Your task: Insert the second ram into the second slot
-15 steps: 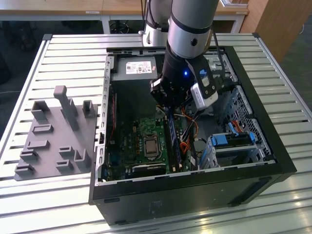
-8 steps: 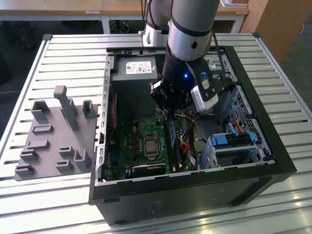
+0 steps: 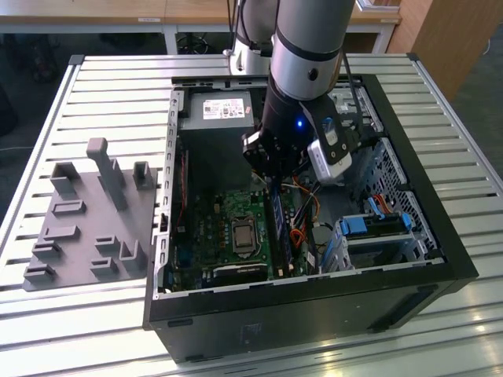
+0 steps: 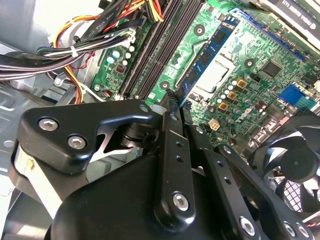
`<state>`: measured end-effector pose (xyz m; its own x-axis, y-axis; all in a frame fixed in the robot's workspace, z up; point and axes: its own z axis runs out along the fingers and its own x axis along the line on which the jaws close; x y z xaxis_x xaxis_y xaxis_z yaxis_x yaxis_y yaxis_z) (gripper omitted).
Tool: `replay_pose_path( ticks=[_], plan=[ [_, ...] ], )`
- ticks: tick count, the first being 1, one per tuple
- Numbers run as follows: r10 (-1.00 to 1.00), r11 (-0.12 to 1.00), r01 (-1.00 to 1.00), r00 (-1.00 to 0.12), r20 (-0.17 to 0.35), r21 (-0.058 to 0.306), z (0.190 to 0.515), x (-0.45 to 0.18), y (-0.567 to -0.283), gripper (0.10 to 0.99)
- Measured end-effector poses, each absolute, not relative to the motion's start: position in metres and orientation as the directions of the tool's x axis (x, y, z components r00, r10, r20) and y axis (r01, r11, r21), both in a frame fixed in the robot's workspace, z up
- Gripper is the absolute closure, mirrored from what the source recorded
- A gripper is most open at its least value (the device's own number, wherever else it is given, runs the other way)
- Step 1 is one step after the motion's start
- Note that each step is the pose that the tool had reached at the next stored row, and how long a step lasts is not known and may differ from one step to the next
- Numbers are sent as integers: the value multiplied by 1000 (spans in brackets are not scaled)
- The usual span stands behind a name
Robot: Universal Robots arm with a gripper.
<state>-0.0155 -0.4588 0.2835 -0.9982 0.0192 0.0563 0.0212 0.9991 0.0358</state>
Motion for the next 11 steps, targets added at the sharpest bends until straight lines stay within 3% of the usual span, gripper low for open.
replay_pose_path(
  ticks=[11],
  plan=[
    [20,999,22,-998,56,36,281,-15,-460,949]
  ],
)
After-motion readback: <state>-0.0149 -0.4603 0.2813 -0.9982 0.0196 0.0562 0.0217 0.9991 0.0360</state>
